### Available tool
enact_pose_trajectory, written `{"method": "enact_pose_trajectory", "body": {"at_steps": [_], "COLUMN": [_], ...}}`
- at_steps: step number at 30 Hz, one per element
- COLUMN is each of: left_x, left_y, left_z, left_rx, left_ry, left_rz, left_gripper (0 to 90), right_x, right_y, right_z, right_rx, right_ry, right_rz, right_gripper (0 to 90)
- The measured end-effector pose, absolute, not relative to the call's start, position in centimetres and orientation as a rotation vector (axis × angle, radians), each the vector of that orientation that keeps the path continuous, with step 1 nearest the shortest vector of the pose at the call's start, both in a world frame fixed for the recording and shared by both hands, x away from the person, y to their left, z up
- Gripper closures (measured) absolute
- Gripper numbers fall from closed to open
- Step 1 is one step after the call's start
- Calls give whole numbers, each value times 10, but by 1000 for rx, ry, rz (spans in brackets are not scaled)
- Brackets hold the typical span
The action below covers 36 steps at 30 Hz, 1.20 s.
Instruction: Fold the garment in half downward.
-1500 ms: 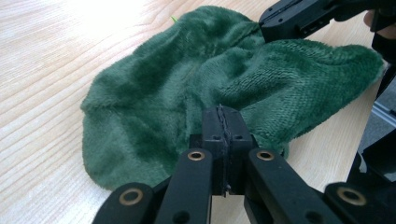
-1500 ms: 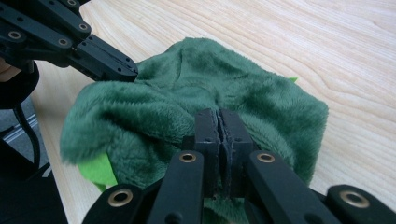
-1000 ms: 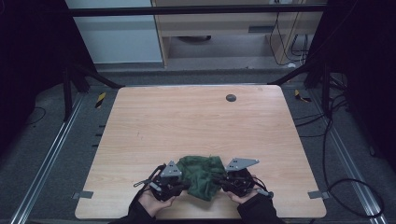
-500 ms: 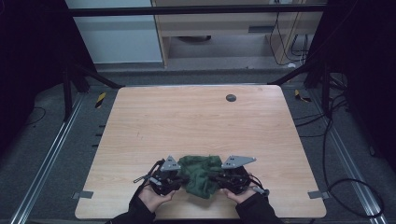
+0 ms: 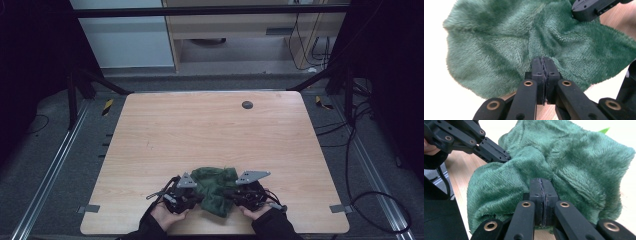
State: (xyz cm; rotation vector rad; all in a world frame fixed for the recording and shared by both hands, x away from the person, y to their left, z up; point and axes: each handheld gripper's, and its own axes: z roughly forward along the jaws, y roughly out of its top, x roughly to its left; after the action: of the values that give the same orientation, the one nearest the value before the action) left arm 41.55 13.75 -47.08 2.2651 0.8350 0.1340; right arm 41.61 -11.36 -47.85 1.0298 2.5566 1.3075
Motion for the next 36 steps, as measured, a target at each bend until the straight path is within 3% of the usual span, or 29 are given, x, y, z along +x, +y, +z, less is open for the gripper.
{"method": "enact_pose_trajectory", "body": {"at_steps": [14,23,30,36], "left_x": [432,441,447,452], "left_y": [176,203,220,237], "left_z": [-450,-450,-455,-456], "left_rx": [2141,2101,2077,2036], "left_ry": [950,1043,1109,1163], "left_rz": [239,314,376,403], "left_gripper": [795,686,547,503], "right_x": [424,434,441,446], "right_y": [-146,-178,-201,-213], "right_z": [-458,-458,-463,-468], "right_rx": [1117,1218,1332,1380], "right_ry": [2367,2225,2121,2073], "right_rz": [1368,1307,1263,1184], "right_gripper": [776,614,491,400]}}
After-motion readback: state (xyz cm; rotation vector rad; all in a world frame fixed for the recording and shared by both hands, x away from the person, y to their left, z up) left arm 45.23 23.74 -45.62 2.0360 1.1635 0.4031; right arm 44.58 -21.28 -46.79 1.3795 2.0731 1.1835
